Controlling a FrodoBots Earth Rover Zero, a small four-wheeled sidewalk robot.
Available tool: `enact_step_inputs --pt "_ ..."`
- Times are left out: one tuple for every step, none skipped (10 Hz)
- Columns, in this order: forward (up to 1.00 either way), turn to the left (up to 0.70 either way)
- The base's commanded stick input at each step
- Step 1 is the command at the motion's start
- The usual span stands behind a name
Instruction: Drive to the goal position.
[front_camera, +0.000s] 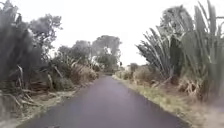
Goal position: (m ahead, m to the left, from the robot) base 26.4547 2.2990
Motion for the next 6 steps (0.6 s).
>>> enact_step_inputs --pt "0.85 0.34" --pt "0.85 0.12" --pt "0.85 0.00" --pt "0.85 0.00" --pt "0.85 0.00" --pt "0.85 0.00"
